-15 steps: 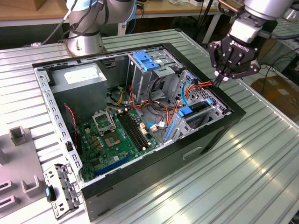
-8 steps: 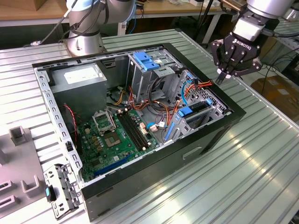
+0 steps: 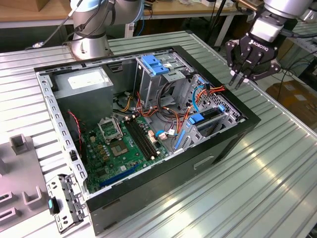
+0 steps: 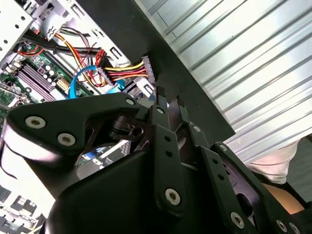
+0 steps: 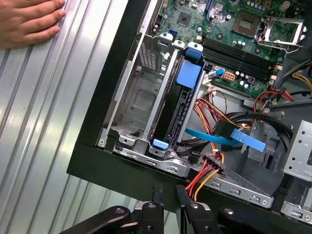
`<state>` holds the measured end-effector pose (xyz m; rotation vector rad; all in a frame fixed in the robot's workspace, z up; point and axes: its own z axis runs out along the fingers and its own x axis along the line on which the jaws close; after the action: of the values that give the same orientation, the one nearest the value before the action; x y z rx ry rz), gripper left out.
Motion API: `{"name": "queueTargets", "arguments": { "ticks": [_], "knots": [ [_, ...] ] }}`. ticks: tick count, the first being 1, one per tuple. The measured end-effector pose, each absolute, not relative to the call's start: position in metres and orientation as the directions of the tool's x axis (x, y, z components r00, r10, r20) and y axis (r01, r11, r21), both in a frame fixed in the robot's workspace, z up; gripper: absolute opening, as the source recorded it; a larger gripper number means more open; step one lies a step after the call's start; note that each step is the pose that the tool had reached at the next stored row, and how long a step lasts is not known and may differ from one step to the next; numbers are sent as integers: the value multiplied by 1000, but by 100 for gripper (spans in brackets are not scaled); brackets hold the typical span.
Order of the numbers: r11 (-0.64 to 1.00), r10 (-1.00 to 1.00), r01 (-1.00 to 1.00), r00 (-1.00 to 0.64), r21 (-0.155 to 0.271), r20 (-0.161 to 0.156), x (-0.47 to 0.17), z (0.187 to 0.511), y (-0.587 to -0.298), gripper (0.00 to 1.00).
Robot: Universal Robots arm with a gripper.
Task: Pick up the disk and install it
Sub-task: 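Insert the first disk wire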
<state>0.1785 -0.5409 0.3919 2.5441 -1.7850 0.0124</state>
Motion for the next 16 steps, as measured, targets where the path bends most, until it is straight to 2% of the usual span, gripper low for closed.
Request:
{"name": "queueTargets", "arguments": {
  "ticks": [16],
  "knots": [
    [-600,-799,-800,601,23,26,179,391,-541,25]
  ]
}}
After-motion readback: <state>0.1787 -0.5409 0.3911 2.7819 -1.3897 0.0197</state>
